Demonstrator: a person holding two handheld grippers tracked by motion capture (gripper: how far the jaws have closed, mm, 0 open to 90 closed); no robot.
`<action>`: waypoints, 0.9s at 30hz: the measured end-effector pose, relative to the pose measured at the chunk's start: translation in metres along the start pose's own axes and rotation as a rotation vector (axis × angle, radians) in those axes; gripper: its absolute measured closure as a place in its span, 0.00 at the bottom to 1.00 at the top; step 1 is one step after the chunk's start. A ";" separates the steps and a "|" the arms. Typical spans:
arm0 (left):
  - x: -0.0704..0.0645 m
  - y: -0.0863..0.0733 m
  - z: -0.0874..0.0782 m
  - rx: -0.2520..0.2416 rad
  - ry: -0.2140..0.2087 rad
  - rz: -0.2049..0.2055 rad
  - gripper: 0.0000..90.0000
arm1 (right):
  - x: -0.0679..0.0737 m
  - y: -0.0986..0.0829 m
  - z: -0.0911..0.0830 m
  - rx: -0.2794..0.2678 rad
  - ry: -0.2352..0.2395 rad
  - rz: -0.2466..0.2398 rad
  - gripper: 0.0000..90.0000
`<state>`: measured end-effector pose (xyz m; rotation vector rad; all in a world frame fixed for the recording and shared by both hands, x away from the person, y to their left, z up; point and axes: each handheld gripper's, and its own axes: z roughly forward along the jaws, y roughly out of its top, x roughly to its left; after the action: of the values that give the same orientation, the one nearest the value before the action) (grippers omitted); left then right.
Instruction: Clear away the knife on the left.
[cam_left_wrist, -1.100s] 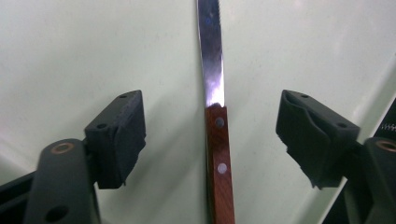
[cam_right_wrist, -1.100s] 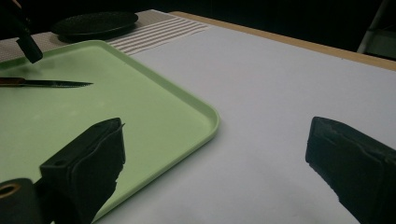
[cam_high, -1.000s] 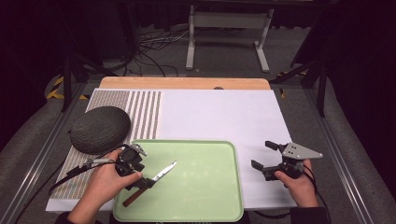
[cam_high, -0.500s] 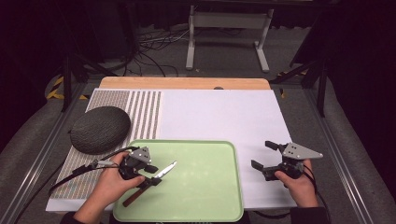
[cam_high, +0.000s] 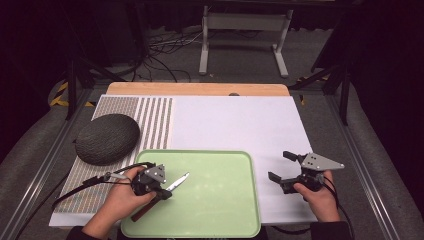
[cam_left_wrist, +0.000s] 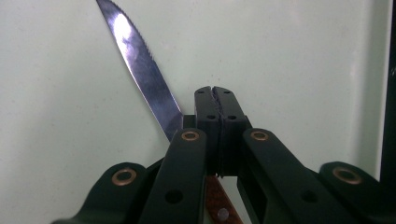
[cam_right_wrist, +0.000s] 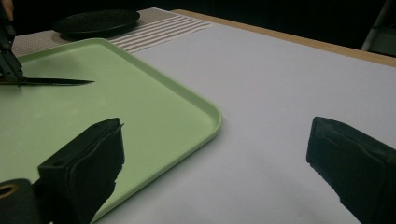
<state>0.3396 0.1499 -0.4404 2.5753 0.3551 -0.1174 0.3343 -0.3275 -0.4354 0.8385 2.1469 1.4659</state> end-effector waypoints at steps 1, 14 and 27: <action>0.001 0.000 0.000 0.015 -0.001 0.008 1.00 | 0.000 0.000 0.000 0.001 0.001 0.000 0.06; 0.002 -0.002 0.003 0.054 -0.009 0.014 1.00 | 0.000 0.000 0.000 0.001 0.000 0.001 0.06; 0.004 -0.006 0.001 0.049 -0.001 0.005 1.00 | 0.000 -0.001 0.000 0.009 0.000 -0.006 0.06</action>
<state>0.3421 0.1553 -0.4444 2.6242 0.3498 -0.1267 0.3345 -0.3280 -0.4364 0.8350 2.1558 1.4546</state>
